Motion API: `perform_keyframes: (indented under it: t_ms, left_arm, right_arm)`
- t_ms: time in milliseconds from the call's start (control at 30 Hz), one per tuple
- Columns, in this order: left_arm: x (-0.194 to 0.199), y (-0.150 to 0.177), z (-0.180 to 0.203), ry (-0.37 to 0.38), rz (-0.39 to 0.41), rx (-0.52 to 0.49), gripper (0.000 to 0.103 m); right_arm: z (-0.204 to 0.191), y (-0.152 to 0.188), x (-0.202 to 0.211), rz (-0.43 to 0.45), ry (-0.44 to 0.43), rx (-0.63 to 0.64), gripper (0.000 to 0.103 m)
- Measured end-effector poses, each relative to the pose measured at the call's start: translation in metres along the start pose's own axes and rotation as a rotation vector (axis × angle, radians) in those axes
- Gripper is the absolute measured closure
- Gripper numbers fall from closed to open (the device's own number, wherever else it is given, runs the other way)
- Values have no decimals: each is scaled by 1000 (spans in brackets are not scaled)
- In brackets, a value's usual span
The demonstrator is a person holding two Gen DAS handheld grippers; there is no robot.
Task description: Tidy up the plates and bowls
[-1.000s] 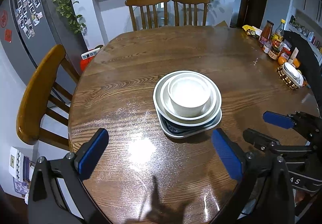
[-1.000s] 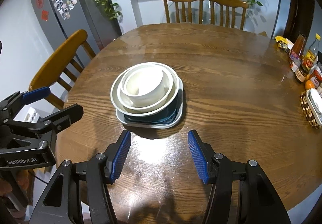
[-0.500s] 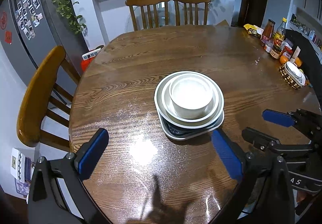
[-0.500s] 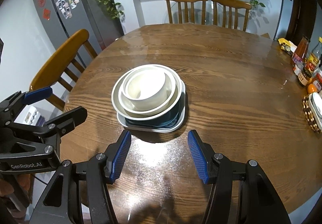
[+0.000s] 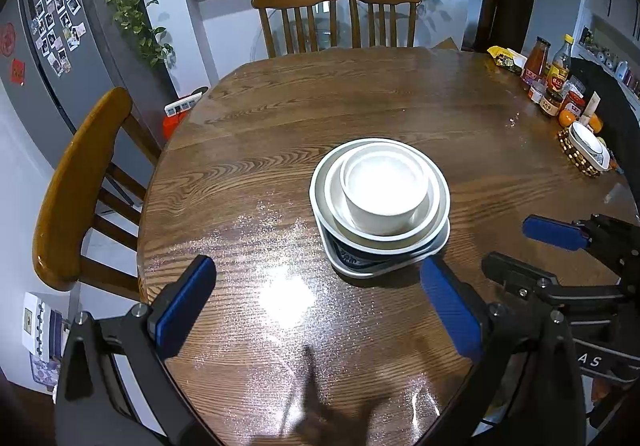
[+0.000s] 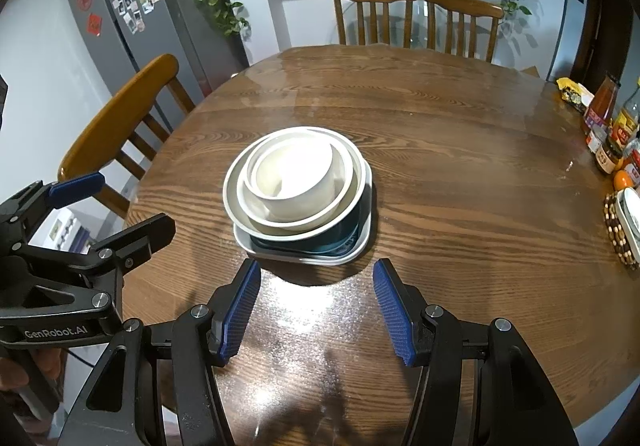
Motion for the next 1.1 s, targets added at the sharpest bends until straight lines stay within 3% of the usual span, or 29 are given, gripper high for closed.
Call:
perform_keyframes:
  t_ms: [1100]
  left_arm:
    - [-2,0,-6,-12,-2,3,1]
  right_arm:
    - [0,-2,-3,-2,0,8,44]
Point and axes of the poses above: each gripper's, at about its wrist camera, not at the fingertips, and x roughly against the way its jaws point, z to its right, y to its underside, the point moved 10 cm from there along -x, roughly the way its jaws point, and after that the axes turned 5 degrees about y, right-handed, at the moved point
